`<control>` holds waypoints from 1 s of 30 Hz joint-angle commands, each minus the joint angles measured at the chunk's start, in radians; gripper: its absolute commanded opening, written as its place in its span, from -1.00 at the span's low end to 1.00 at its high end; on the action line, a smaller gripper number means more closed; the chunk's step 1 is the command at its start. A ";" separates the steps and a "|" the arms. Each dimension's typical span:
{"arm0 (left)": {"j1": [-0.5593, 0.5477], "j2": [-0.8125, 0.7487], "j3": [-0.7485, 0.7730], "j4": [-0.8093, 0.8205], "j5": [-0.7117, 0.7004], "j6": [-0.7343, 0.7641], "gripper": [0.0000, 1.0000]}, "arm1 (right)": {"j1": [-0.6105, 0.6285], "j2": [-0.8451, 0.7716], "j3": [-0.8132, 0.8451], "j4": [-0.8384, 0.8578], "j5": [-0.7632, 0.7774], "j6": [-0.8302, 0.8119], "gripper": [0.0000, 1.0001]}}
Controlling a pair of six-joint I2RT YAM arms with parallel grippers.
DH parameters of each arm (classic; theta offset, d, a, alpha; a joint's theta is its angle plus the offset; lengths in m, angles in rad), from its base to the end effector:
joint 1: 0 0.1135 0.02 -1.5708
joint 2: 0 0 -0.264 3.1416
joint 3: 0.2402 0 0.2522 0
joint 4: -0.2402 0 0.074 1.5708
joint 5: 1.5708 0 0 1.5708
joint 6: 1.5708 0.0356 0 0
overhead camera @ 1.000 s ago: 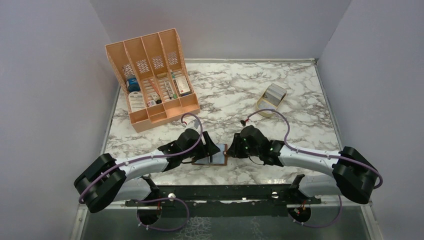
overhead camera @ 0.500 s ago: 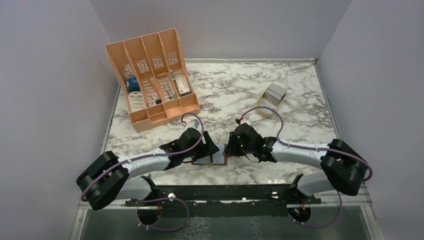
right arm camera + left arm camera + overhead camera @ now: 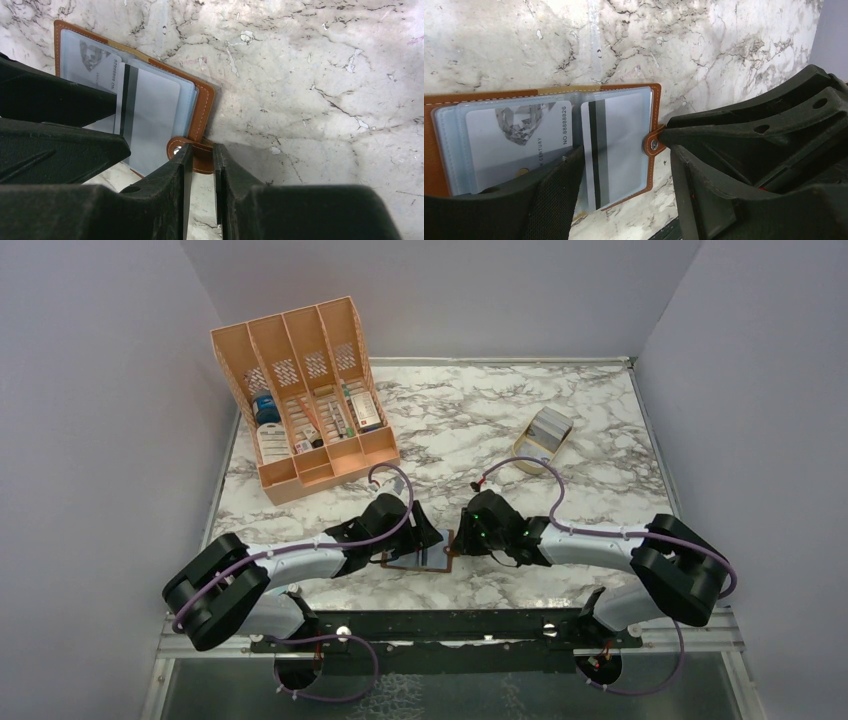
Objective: Put the credit cards into the card holder
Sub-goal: Insert the credit card into the card holder.
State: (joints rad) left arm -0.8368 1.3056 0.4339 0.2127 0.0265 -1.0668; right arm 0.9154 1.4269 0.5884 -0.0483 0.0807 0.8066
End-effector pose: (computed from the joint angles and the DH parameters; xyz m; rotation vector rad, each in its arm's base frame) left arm 0.1607 -0.1796 0.1523 -0.2653 2.4354 -0.9972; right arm 0.1606 0.2042 0.1479 -0.1027 2.5648 0.6255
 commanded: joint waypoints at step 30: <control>0.189 -0.100 0.086 -0.242 0.125 0.096 0.36 | 0.008 -0.164 0.007 -0.049 -0.085 0.042 -0.23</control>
State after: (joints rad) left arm -0.7238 1.2602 0.4847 0.1051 0.1101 -1.0458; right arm 0.9157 1.2873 0.6029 -0.1188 0.0784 0.8001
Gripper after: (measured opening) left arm 0.677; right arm 0.366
